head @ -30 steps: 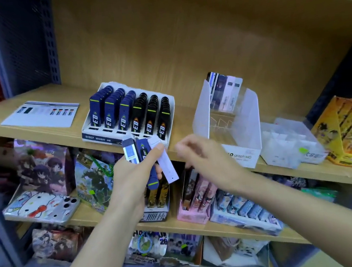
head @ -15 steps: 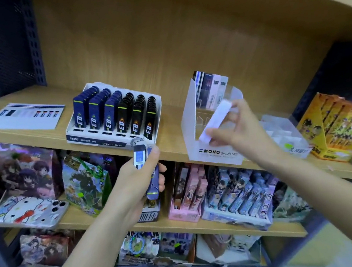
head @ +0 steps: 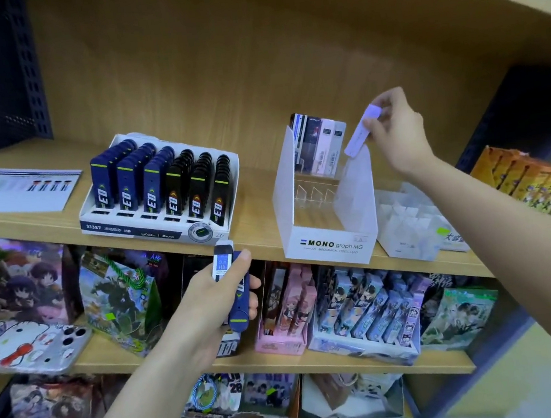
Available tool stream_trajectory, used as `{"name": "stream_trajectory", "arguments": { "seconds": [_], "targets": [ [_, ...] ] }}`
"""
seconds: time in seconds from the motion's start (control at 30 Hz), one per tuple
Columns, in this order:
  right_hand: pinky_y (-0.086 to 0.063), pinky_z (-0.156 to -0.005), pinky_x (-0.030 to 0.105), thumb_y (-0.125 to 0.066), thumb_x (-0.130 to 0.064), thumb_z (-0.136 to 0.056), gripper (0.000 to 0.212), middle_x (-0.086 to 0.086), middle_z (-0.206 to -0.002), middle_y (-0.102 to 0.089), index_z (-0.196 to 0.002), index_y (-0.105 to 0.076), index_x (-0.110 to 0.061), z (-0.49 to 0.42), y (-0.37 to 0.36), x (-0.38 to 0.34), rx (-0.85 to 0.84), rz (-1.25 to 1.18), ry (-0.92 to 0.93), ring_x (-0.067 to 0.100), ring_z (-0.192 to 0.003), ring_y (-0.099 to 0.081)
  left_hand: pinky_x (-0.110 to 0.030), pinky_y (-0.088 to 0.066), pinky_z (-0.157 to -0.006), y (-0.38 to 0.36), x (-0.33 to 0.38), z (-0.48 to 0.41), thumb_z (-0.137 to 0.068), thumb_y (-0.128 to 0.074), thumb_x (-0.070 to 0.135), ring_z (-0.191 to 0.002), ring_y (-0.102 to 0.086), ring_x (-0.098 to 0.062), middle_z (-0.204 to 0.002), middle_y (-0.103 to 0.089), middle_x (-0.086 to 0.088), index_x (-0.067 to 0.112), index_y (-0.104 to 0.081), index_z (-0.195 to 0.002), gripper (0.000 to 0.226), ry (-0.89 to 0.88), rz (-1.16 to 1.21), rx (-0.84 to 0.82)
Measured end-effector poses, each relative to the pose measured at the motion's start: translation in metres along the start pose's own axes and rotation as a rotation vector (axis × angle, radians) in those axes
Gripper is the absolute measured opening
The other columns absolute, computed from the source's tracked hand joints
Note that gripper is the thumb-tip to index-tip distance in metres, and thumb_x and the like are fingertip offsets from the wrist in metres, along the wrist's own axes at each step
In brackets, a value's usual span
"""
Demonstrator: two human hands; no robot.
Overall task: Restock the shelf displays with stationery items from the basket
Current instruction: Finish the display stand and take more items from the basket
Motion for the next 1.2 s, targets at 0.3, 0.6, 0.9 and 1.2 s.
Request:
{"name": "stream_trajectory", "arguments": {
  "seconds": [0.3,0.6,0.9,1.2],
  "targets": [
    [-0.049,-0.077,0.031,-0.067,-0.004,-0.083,0.018,0.009,-0.089,-0.062,-0.101,-0.065,-0.005,-0.017,-0.016,0.008,-0.125,0.241,0.046,0.015,-0.075,-0.054,-0.024,-0.042,-0.037,-0.001,-0.016,-0.014,-0.095,-0.05,0.016,-0.038,-0.05,-0.017,-0.05,-0.059,-0.006,-0.002,-0.056,-0.089,0.019,0.124,0.102,-0.015],
    [-0.052,-0.086,0.037,-0.069,-0.012,-0.079,0.033,0.013,-0.105,-0.068,-0.112,-0.066,-0.009,-0.026,-0.022,0.01,-0.127,0.335,-0.011,0.027,-0.093,-0.063,-0.024,-0.047,-0.047,-0.009,-0.011,-0.011,-0.096,-0.052,0.015,-0.048,-0.053,-0.013,-0.059,-0.066,-0.001,0.003,-0.059,-0.105,0.017,0.056,0.072,-0.05],
    [-0.039,-0.082,0.022,-0.05,-0.015,-0.095,0.031,0.005,-0.121,-0.046,-0.125,-0.045,-0.008,0.042,-0.013,-0.035,0.026,0.176,0.165,0.013,-0.094,-0.053,-0.017,-0.044,-0.048,-0.009,-0.005,-0.002,-0.088,-0.061,0.03,-0.047,-0.053,-0.009,-0.056,-0.062,0.001,0.006,-0.069,-0.099,0.028,-0.013,0.02,-0.032],
    [-0.041,-0.069,0.007,-0.057,-0.027,-0.093,0.03,-0.01,-0.102,-0.058,-0.122,-0.06,-0.018,0.155,-0.078,-0.078,-0.631,-0.06,0.142,-0.004,-0.077,-0.055,-0.015,-0.037,-0.04,-0.01,-0.001,0.008,-0.087,-0.061,0.031,-0.043,-0.051,-0.009,-0.054,-0.061,-0.004,0.006,-0.065,-0.102,0.03,-0.066,-0.057,-0.066]
  ]
}}
Point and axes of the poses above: each hand's wrist, its own z-axis away from the middle knuckle, its own y-axis out of the back of the hand, x = y × z, the point moved 7 cm from there along -z, towards the middle knuckle
